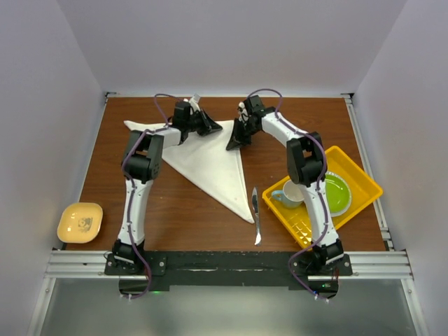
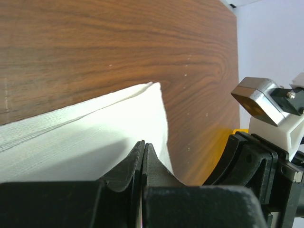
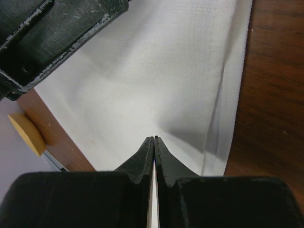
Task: Fold the napkin, place the utensils inside, and roll it up
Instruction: Fold the napkin
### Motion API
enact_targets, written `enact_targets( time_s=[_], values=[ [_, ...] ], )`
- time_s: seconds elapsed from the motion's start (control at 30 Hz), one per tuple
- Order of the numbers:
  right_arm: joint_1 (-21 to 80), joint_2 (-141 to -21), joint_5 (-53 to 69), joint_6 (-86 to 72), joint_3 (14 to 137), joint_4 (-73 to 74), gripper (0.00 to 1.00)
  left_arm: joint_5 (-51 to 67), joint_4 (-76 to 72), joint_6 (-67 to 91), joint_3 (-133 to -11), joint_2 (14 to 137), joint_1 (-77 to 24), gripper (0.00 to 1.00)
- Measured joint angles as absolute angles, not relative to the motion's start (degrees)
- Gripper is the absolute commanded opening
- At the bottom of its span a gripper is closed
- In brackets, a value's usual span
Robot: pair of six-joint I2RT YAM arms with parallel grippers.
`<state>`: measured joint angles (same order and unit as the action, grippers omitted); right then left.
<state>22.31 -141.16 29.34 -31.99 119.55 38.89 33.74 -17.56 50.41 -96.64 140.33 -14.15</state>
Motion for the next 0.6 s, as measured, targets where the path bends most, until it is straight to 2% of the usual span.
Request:
enact_targets(
  time_s=[0.37, 0.6],
  values=[
    [22.1, -134.0, 27.5, -28.5, 105.6, 39.0, 0.02, 35.4, -11.7, 47.3, -103.1, 144.2, -11.3, 0.0],
    [22.4, -133.6, 26.5, -26.2, 109.1, 43.4, 0.16, 36.0, -8.1, 45.2, -106.3, 144.5, -9.8, 0.04]
  ],
)
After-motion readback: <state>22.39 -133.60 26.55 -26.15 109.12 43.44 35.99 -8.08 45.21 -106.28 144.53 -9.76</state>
